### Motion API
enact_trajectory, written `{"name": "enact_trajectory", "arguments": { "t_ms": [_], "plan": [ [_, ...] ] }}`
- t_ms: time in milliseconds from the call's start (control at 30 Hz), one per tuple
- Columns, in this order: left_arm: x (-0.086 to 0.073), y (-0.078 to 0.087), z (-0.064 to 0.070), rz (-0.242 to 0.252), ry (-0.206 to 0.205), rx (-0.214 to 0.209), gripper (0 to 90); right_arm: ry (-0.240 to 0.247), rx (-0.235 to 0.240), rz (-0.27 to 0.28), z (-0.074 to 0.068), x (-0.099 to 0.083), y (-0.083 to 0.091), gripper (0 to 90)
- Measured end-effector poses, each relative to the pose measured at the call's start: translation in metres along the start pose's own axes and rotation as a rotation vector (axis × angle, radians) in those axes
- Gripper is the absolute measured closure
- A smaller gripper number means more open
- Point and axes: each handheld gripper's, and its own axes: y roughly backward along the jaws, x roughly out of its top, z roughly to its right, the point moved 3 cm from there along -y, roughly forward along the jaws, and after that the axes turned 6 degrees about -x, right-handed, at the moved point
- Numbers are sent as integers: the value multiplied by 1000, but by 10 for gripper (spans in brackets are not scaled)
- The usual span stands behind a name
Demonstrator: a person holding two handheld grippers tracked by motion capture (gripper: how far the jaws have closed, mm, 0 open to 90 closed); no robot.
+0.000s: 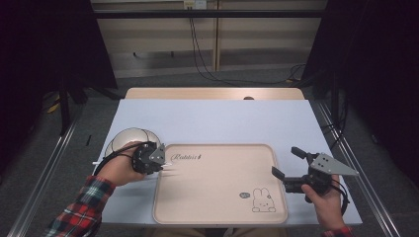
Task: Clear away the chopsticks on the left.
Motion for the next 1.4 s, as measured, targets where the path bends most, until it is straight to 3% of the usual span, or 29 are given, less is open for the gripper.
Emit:
{"name": "enact_trajectory", "arguments": {
  "t_ms": [233, 433, 767, 933, 1033, 1167, 1267, 1400],
  "plan": [
    [14, 22, -1, 58, 40, 3, 871, -5, 0, -2, -1, 0, -1, 27],
    [28, 41, -2, 153, 106, -11, 871, -4, 1, -1, 0, 0, -1, 27],
    [39, 75, -12, 371, 226, -1, 871, -5, 1, -5, 0, 0, 0, 27],
    [40, 95, -19, 520, 333, -14, 871, -1, -1, -8, 0, -1, -1, 27],
    [40, 104, -22, 577, 355, 14, 871, 3, 0, -9, 0, -1, -1, 27],
    [39, 112, -23, 668, 385, 10, 871, 6, 2, -10, 0, -1, -1, 27],
    [39, 117, -24, 707, 400, 17, 870, -2, 1, -9, -1, -1, -1, 27],
    [39, 121, -24, 762, 452, 32, 870, 1, 3, -10, -1, -1, -1, 27]
  ]
}}
